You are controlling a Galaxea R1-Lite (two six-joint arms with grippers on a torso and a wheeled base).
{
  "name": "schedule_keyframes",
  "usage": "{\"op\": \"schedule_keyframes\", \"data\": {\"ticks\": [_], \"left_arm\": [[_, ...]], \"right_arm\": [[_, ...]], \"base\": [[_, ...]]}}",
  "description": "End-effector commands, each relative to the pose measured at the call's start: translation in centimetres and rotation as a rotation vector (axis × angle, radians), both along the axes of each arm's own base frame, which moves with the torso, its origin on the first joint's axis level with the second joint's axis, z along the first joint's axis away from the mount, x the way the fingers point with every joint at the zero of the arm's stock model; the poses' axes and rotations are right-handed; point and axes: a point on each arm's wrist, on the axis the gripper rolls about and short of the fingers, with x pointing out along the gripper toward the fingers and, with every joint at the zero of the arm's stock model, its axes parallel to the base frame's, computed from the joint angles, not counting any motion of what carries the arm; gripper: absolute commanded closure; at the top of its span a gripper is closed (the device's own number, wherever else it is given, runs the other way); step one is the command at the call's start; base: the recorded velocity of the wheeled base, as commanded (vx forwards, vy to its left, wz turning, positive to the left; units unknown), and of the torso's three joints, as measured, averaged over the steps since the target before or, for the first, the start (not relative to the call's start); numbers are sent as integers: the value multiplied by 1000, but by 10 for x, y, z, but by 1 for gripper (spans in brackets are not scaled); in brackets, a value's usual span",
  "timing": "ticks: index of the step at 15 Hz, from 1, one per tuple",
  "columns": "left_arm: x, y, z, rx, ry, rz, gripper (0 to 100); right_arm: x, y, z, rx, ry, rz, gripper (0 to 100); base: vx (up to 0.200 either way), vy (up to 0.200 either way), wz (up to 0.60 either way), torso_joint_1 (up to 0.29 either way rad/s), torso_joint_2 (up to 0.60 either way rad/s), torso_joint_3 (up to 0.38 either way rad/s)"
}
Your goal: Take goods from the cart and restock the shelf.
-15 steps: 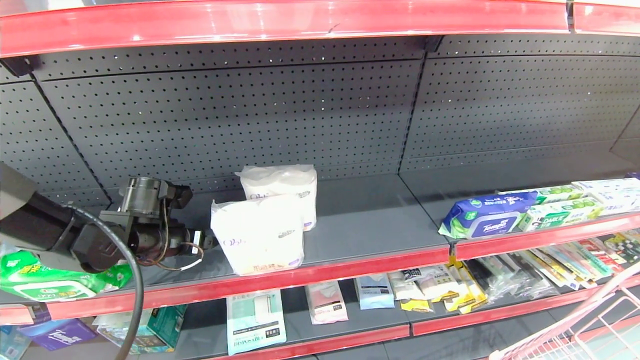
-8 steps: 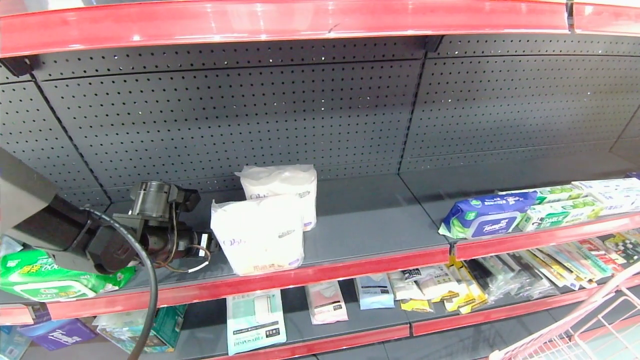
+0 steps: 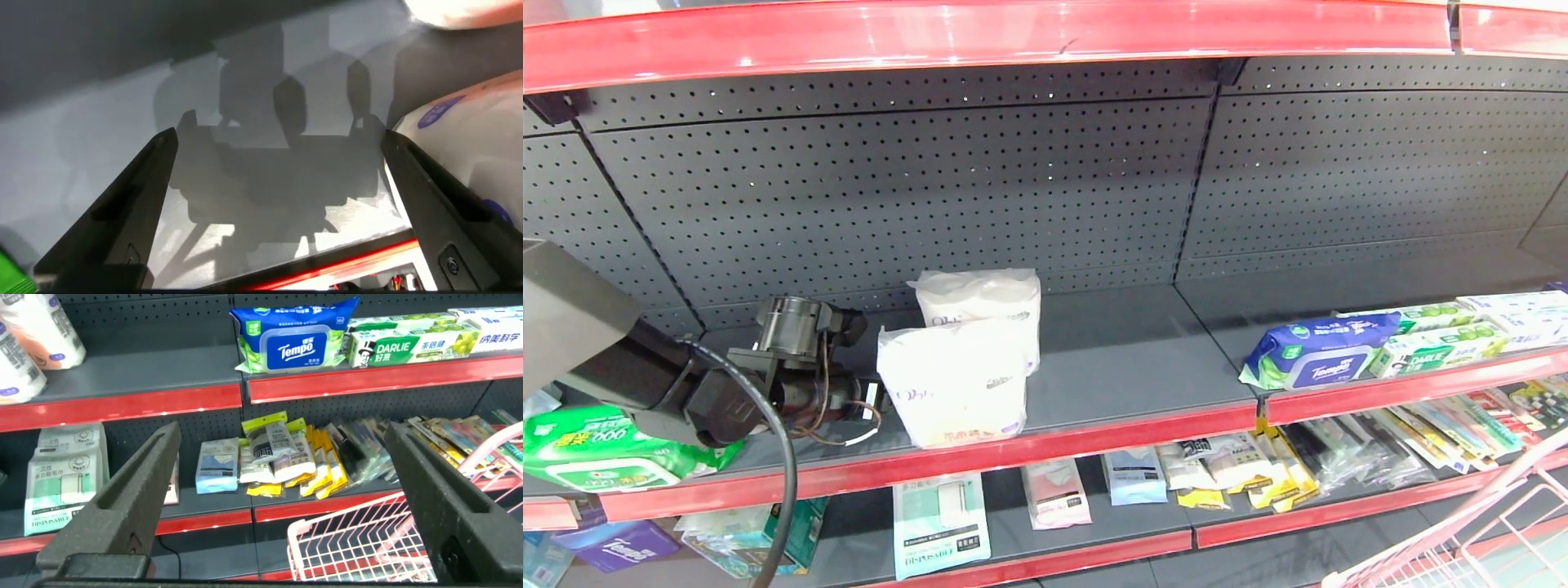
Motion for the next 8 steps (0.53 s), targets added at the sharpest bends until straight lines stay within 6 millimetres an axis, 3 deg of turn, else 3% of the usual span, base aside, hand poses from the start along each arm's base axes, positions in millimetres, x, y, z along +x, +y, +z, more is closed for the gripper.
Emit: {"op": "schedule_keyframes", "data": {"ticks": [1,8], "left_arm": [[0,-4,1,-1,-3,-10,0],[3,-9,2,-1,-11,-25,0]], "right_arm": [[0,0,0,-1,1,0,0],[0,0,0,-1,1,0,0]], "base": [[0,0,0,0,0,0],[0,0,0,0,0,0]]}}
